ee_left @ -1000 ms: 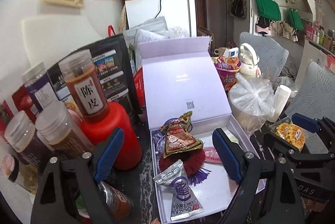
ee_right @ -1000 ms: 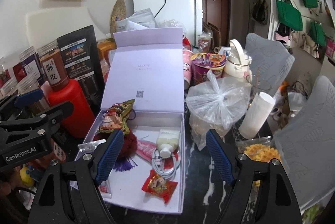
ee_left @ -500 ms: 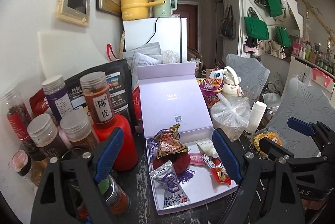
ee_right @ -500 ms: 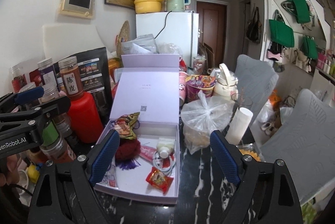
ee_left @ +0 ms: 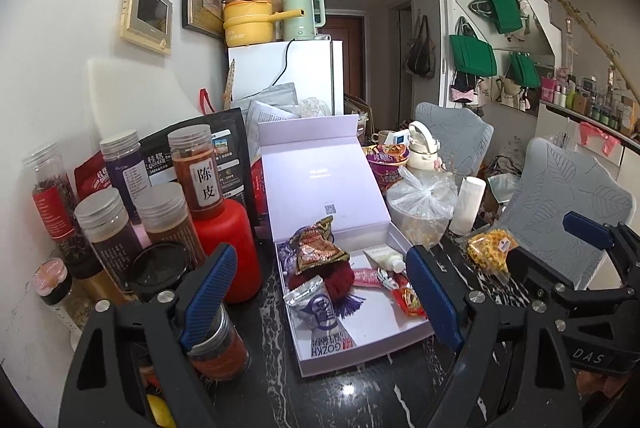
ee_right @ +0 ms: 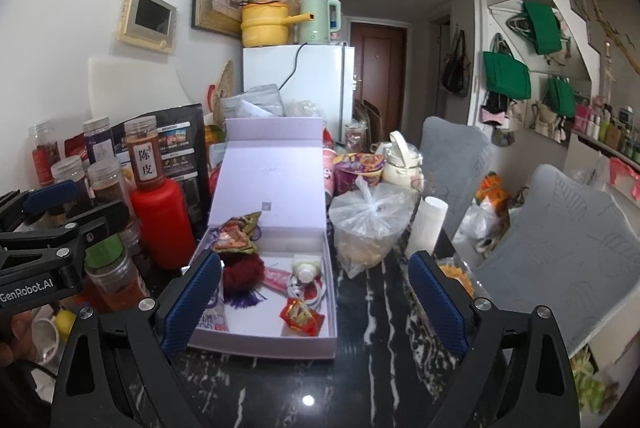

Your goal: Organize soft objects

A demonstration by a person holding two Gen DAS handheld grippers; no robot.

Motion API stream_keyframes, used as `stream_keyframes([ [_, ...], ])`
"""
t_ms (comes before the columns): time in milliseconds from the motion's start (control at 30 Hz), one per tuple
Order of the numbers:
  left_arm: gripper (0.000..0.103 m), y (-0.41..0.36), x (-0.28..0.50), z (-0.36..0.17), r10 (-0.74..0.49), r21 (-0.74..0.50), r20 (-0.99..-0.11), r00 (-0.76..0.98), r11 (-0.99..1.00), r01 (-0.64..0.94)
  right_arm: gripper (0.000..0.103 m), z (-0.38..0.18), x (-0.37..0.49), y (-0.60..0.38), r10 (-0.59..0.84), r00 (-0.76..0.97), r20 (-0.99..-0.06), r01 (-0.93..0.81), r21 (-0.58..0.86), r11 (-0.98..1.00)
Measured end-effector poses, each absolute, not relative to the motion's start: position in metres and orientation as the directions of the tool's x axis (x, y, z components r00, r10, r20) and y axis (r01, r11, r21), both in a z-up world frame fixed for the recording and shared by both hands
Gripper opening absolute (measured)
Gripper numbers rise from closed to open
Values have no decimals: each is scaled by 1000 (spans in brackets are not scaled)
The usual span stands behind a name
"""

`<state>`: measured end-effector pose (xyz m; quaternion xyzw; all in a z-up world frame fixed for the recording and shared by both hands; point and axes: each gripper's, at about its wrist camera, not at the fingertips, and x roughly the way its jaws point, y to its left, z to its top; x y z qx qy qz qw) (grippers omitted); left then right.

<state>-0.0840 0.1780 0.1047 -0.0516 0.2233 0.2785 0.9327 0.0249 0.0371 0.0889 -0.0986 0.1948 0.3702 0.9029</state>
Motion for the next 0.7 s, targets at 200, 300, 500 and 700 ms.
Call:
stream_keyframes([
  [200,87,170,-90,85,458,30,-479,749,861,-507,96,71,11,27,599,658,-456,-685,-33,728],
  [300,87,167,-91,71,444,43,-500,743,870,-491,96,59,7,22,581,661,-476,-674,-36,738],
  [500,87,169,-96,52,413,2,-530,740,874,-486,96,42,5,11,558,655,-509,-647,2,762],
  [700,87,171,-94,45,399,-10,-544,738,877,-481,96,37,1,9,560,652,-511,-652,-1,758],
])
